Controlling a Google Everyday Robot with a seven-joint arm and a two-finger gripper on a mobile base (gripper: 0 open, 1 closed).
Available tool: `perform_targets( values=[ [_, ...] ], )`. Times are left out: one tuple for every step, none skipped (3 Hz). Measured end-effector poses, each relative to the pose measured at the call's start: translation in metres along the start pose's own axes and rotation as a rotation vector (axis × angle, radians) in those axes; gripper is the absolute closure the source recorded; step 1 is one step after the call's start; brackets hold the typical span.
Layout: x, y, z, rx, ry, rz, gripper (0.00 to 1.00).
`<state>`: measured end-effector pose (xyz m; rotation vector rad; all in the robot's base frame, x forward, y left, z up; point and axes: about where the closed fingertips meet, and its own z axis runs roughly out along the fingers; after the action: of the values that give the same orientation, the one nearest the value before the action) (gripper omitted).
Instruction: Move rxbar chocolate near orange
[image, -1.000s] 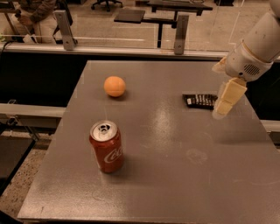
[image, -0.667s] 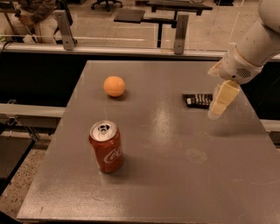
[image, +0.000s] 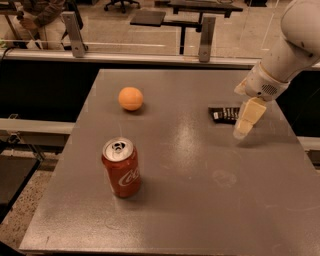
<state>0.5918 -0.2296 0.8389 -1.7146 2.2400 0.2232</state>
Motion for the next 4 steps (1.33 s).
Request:
perform_targets(
  values=[
    [0.0016,-0.0024,0.006,-0.016,0.008,0.007,0.25],
    [0.0031,-0.0053,0.0119,-0.043,0.021,0.015,0.48],
    [0.0017,-0.0063,0.0087,-0.049,0.024,0.017,0.72],
    [0.0013,-0.0063,0.0078,-0.049,0.024,0.017,0.95]
  ],
)
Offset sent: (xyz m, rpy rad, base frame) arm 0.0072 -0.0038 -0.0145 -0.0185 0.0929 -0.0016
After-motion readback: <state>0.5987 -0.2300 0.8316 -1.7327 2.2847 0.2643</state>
